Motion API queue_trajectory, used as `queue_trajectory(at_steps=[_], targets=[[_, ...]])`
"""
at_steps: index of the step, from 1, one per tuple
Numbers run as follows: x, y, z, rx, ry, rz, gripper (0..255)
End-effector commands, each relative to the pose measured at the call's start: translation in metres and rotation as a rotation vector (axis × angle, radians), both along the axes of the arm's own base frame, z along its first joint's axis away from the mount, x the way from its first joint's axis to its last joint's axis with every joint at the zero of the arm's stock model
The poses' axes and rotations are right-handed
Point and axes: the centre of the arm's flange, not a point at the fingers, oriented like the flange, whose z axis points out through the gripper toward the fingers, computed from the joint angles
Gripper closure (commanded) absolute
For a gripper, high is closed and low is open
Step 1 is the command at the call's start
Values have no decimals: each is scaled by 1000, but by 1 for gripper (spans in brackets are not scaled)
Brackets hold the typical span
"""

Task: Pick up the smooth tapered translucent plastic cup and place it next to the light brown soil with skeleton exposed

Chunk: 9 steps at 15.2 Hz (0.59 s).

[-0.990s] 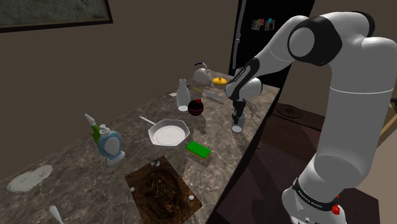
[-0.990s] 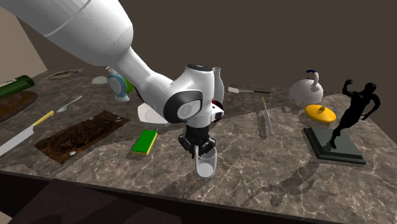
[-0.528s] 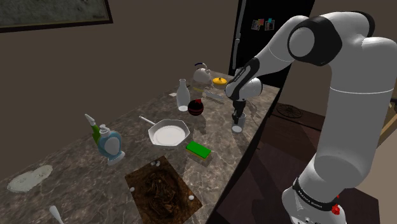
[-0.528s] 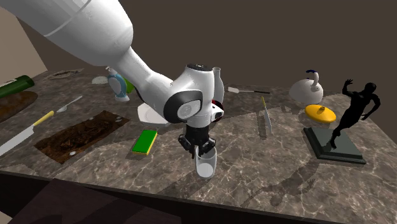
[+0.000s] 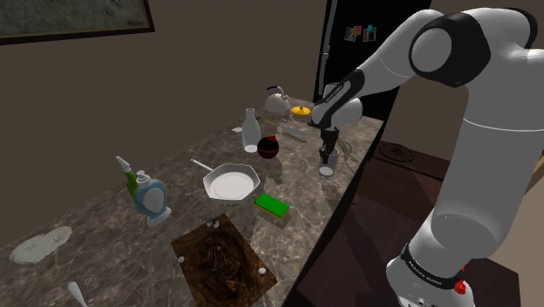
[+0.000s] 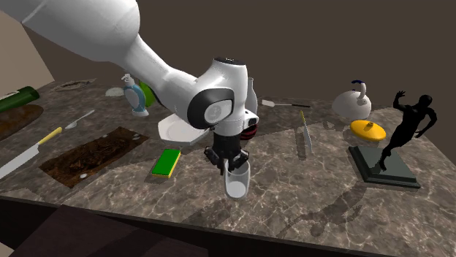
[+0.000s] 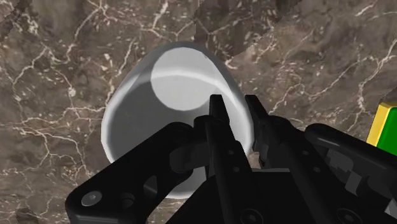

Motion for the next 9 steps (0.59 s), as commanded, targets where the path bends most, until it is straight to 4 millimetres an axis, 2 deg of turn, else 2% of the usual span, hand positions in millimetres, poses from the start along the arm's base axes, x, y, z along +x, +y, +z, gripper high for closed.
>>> queue_trajectory(at_steps=[1,9], targets=[[0,1,10,0,0,0,255],[0,1,53,0,0,0,255]])
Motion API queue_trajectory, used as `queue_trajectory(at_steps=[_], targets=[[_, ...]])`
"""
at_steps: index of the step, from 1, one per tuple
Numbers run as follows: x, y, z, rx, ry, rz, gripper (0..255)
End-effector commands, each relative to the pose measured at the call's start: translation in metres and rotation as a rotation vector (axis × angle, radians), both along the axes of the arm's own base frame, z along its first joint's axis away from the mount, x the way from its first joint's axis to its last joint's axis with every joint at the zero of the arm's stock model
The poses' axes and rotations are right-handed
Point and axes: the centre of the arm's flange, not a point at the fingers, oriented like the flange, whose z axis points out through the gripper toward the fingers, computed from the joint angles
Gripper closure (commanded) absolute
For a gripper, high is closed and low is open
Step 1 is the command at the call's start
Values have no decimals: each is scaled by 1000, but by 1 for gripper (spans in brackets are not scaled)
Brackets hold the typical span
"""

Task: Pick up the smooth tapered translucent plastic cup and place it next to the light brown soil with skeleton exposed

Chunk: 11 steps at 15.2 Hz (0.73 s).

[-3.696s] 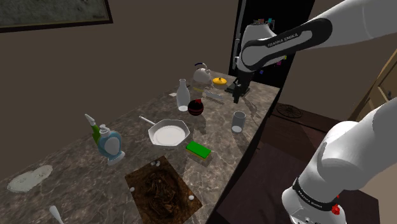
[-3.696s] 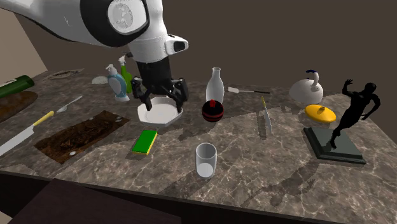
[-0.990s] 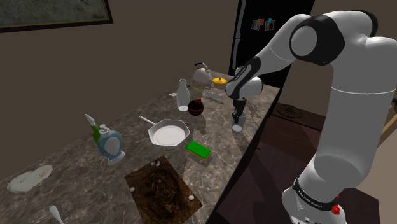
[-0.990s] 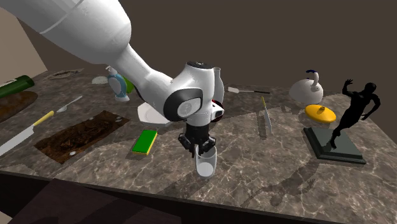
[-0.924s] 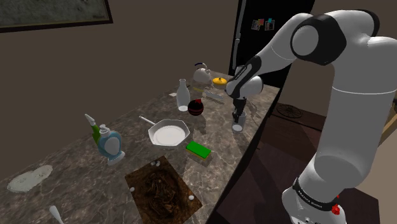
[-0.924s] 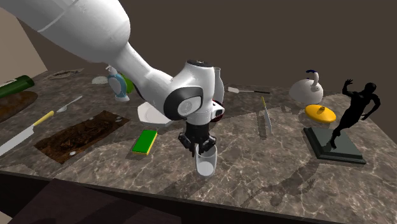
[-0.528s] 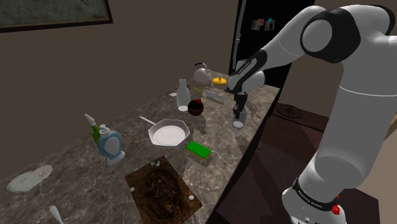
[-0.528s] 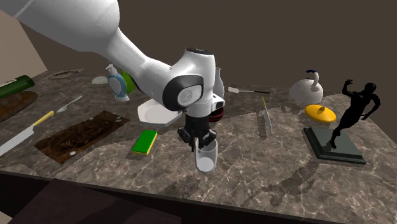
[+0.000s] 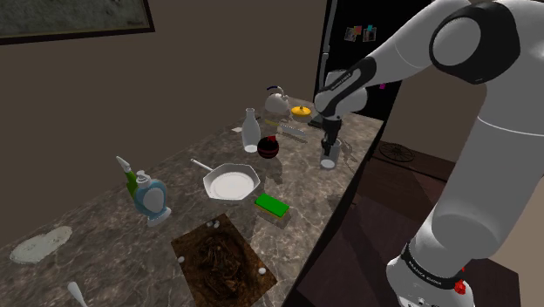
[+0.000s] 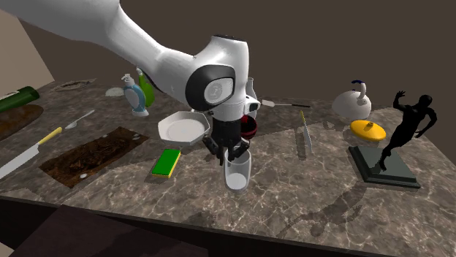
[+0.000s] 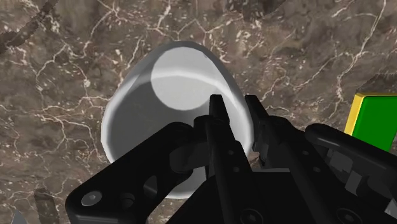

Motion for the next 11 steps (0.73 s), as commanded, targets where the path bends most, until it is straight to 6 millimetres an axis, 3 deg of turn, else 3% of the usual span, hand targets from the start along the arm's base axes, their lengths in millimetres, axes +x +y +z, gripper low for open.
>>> queue_trajectory(at_steps=[1,11], targets=[[1,1,11,0,0,0,255],[1,1,64,0,0,0,255]])
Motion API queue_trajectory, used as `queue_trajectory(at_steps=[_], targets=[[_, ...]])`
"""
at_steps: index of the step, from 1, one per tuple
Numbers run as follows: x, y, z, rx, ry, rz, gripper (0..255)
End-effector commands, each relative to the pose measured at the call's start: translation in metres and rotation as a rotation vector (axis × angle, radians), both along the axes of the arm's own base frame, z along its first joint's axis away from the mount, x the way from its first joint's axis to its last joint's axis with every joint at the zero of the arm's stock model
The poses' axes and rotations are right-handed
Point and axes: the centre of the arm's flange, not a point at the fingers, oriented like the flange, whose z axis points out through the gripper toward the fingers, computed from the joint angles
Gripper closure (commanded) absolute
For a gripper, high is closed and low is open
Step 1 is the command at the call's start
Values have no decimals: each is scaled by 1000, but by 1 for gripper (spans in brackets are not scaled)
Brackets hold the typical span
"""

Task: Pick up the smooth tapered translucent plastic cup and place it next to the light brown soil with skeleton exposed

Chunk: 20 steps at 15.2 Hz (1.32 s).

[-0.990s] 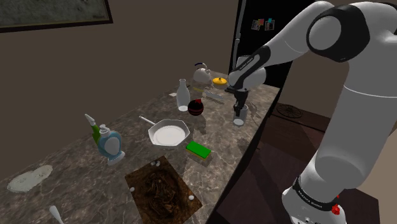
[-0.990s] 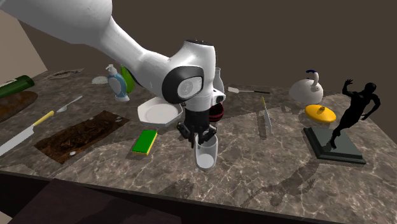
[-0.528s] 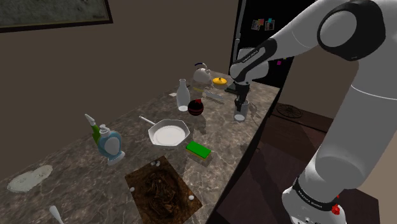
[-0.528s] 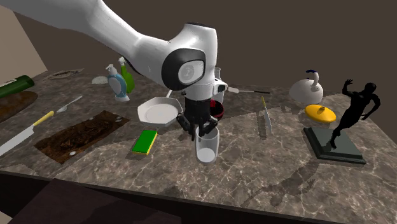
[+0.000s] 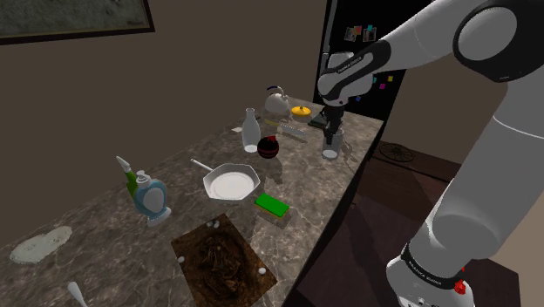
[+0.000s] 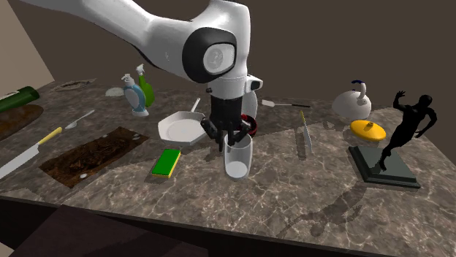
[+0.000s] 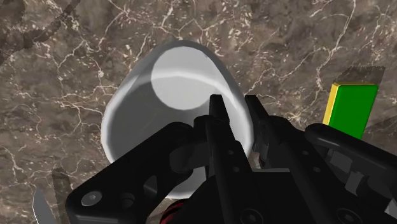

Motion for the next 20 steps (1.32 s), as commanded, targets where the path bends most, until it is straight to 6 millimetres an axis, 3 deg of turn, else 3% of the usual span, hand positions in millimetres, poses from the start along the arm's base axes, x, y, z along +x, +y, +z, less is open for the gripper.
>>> queue_trajectory(at_steps=[1,13,20], targets=[[0,0,10,0,0,0,255],[0,0,69,0,0,0,255],[-29,87,69,0,0,0,255]])
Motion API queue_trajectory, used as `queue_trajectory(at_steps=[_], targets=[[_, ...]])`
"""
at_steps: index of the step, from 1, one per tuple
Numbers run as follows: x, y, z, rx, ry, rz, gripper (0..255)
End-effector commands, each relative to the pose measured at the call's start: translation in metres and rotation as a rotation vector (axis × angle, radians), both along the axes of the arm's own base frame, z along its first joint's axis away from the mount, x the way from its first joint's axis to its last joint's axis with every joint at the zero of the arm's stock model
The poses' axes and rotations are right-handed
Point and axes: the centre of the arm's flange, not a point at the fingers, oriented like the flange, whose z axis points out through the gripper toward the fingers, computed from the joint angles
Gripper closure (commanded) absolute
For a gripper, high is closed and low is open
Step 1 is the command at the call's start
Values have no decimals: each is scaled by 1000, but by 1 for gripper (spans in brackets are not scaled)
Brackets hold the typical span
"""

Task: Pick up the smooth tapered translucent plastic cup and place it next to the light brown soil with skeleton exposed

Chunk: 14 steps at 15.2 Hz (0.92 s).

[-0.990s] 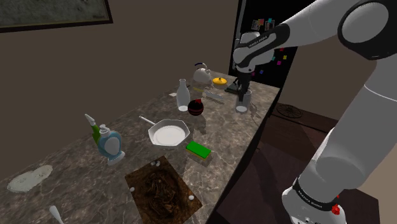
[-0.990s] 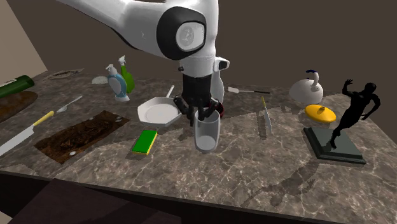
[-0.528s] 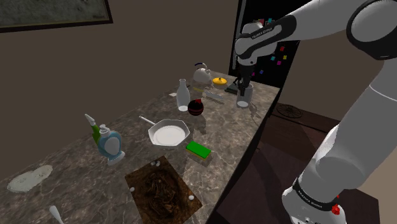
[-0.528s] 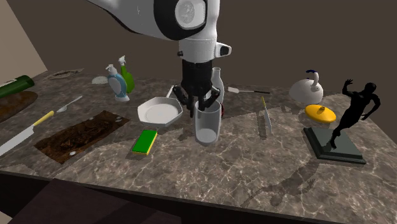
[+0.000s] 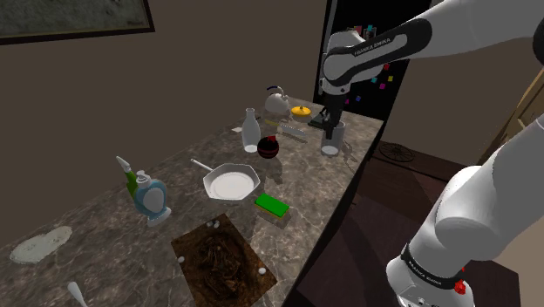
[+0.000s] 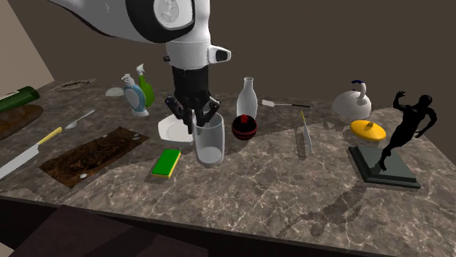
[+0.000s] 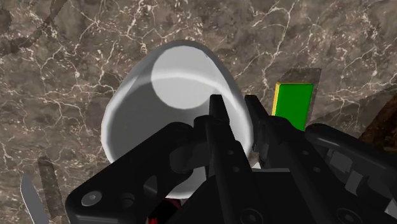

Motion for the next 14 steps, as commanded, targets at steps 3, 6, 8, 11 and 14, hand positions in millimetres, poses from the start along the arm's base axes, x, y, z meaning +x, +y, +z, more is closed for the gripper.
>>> queue_trajectory(at_steps=[3,6,8,11,14], targets=[[-16,51,0,-1,0,-1,255],[-29,89,0,-1,0,-1,255],[-37,114,0,-1,0,-1,255],[-50,152,1,-1,0,-1,255],[-62,189,1,-1,0,-1,255]])
